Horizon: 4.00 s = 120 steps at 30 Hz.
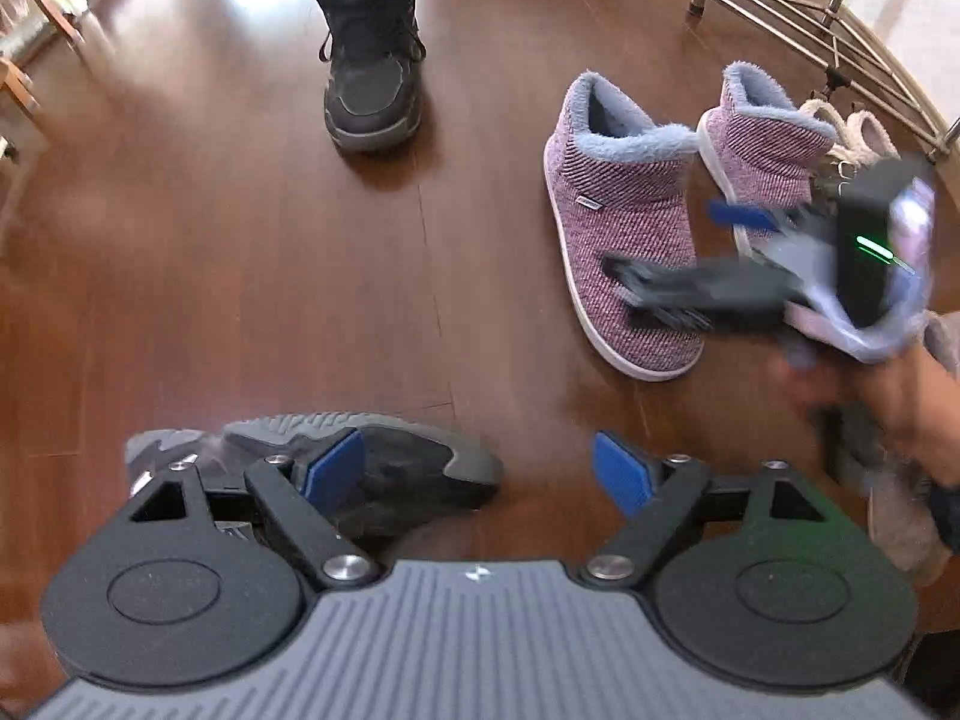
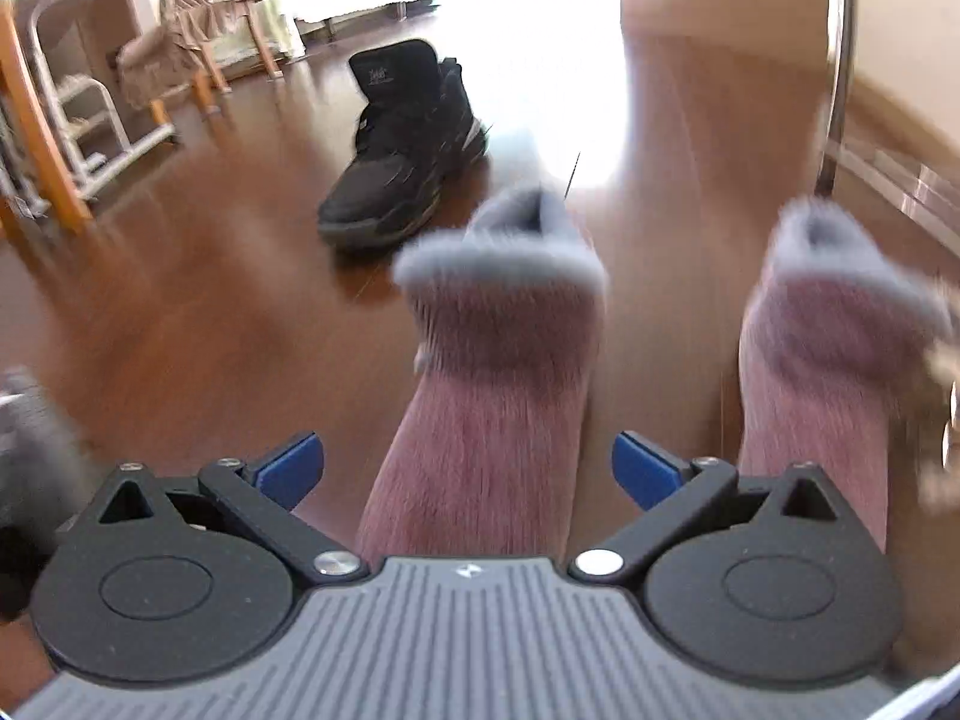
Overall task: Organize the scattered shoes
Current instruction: 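Grip the pink boots with the right gripper and push them together, then grasp the black-and-white sneaker with the right gripper, then carry the black sneaker toward the pink boots with the right gripper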
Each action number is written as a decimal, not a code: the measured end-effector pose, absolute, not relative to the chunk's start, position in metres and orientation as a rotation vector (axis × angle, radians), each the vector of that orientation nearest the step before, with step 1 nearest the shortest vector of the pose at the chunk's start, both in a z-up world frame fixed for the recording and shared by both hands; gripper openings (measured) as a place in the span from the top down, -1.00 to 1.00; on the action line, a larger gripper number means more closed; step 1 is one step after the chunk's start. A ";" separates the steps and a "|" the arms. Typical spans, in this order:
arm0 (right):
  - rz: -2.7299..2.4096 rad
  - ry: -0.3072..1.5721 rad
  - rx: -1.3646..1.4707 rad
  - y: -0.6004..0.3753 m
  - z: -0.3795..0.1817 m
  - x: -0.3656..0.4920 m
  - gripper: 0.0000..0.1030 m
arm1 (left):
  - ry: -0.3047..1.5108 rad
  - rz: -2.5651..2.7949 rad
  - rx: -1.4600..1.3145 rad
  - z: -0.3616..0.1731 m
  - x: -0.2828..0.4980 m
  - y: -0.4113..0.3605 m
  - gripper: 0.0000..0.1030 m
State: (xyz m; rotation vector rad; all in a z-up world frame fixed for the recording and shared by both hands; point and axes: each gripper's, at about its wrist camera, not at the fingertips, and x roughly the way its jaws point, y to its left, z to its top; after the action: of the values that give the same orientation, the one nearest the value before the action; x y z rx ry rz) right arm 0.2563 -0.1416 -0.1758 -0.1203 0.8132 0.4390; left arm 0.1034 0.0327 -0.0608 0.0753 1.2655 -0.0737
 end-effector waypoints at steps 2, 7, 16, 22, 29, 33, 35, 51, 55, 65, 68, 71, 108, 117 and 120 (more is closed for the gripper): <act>0.403 0.802 -0.198 -0.126 -0.193 0.271 -0.71 | 1.274 -0.083 0.070 -0.063 0.103 0.031 -0.65; 0.389 0.786 -0.254 -0.142 -0.207 0.280 -0.28 | 1.282 -0.085 0.065 -0.067 0.098 0.039 -0.65; 0.319 0.803 -0.248 -0.180 -0.202 0.302 -0.25 | 1.316 -0.083 0.022 -0.080 0.104 0.043 -0.65; 0.199 0.784 -0.264 -0.176 -0.203 0.304 -0.37 | 1.301 -0.065 0.001 -0.078 0.102 0.052 -0.65; 0.169 0.627 -0.290 -0.169 -0.164 0.244 -0.31 | 1.305 -0.074 -0.026 -0.084 0.103 0.057 -0.65; 0.275 0.642 -0.291 -0.164 -0.169 0.229 0.36 | 1.308 -0.088 -0.016 -0.085 0.103 0.053 -0.65; 0.322 0.650 -0.279 -0.163 -0.177 0.235 0.39 | 1.305 -0.092 -0.017 -0.084 0.102 0.053 -0.65; 0.287 0.609 -0.461 -0.143 -0.199 0.261 0.22 | 1.298 -0.009 -0.009 -0.074 0.087 0.081 -0.65; 0.397 0.642 -0.350 -0.141 -0.169 0.238 -0.09 | 1.307 0.023 0.005 -0.067 0.044 0.118 -0.68; 0.997 0.520 -0.536 -0.041 -0.163 0.094 -0.69 | 1.334 0.058 -0.137 -0.106 -0.051 0.207 -0.72; 0.990 0.609 -0.606 -0.008 -0.182 0.094 -0.65 | 1.301 0.038 -0.207 -0.116 -0.068 0.226 -0.72; 0.929 0.682 -0.531 -0.004 -0.187 0.105 -0.24 | 1.287 0.046 -0.286 -0.123 -0.078 0.244 -0.72; 1.052 0.728 -0.638 0.129 -0.068 0.220 -0.40 | 1.178 0.129 -0.350 -0.103 -0.030 0.242 -0.72; 0.879 1.209 -0.919 0.236 -0.155 0.265 0.52 | 1.162 0.118 -0.306 -0.096 -0.010 0.260 -0.72; 0.881 1.205 -0.865 0.226 -0.163 0.264 0.59 | 1.146 0.087 -0.229 -0.081 0.008 0.272 -0.72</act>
State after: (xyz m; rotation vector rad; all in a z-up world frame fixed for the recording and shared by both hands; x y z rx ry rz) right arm 0.2636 0.2256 -0.1635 -0.8652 1.2053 0.8809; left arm 0.0078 0.2716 -0.0813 -0.2287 1.1458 0.0867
